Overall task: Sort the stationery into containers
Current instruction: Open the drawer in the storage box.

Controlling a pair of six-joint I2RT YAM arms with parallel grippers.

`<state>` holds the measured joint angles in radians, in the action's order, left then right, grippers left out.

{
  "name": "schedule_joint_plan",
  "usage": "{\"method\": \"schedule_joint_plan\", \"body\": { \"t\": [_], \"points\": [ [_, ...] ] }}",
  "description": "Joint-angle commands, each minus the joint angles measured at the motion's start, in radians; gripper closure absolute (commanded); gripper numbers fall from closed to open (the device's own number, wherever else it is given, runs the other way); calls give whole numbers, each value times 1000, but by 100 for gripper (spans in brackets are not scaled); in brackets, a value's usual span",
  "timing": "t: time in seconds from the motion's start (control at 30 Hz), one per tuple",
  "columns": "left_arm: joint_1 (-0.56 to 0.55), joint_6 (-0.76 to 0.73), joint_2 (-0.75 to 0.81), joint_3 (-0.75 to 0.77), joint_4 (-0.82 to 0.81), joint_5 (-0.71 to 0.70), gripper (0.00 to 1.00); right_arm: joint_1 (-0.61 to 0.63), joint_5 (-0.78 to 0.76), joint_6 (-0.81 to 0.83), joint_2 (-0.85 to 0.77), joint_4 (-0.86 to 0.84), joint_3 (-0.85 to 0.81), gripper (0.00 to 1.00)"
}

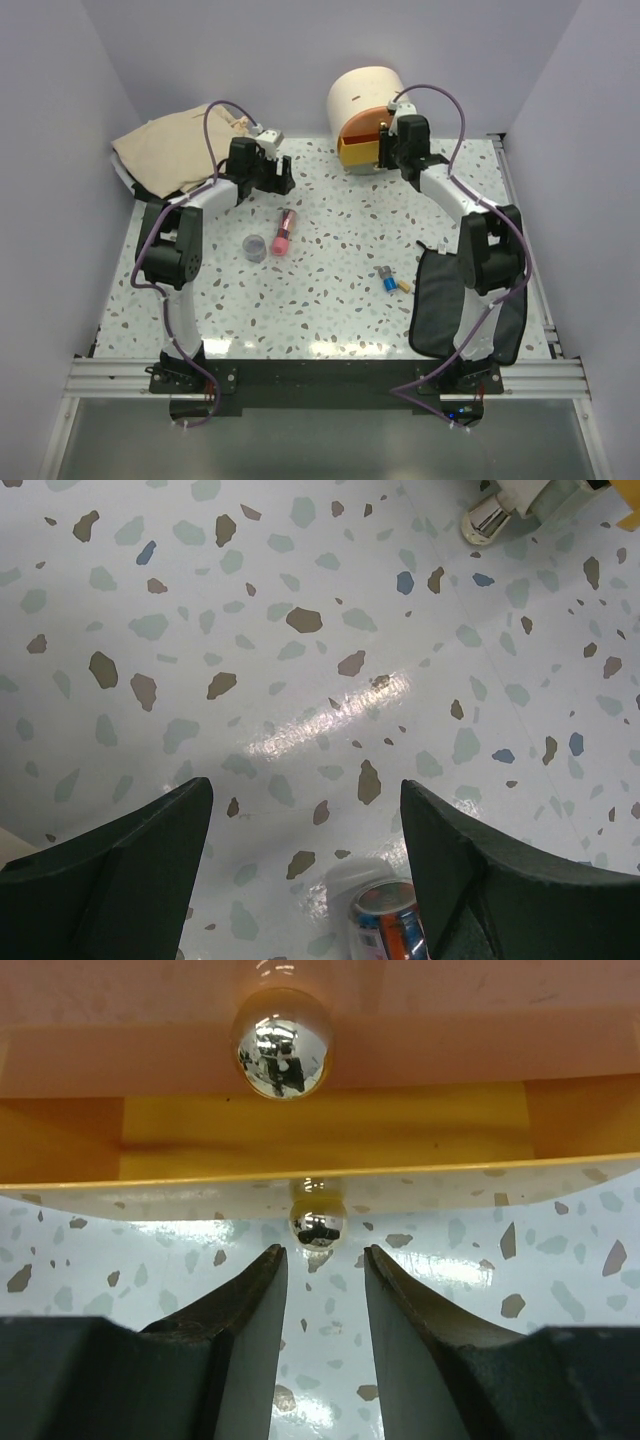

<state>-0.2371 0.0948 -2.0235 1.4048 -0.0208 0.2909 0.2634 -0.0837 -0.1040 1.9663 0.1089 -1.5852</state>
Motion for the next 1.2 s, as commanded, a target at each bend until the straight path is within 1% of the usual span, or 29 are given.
{"method": "schedule_joint_plan", "body": {
  "t": [0.0, 0.17, 0.47, 0.73, 0.77, 0.8, 0.83, 0.87, 1.17],
  "points": [
    [-5, 2, 17, 20, -42, -9, 19, 7, 9, 6, 17, -40, -82, 61],
    [-5, 5, 9, 26, -44, -7, 19, 5, 16, 3, 45, -40, -113, 65],
    [-1, -1, 6, 31, -38, -15, 19, 7, 18, 4, 94, -18, -163, 68],
    [1, 0, 2, 33, -39, -10, 19, 7, 16, 9, 92, -2, -156, 69],
    [1, 2, 0, 36, -39, -10, 19, 7, 16, 7, 89, 0, -148, 68],
    [1, 3, 0, 36, -39, -10, 19, 5, 15, 4, 86, 2, -144, 64],
    [1, 3, -1, 36, -39, -9, 19, 7, 13, 0, 80, 3, -139, 59],
    [1, 3, -1, 36, -39, -9, 19, 7, 12, -3, 75, 5, -133, 57],
    [1, 5, -1, 34, -39, -7, 19, 5, 6, -2, 78, 0, -134, 58]
  ]
}}
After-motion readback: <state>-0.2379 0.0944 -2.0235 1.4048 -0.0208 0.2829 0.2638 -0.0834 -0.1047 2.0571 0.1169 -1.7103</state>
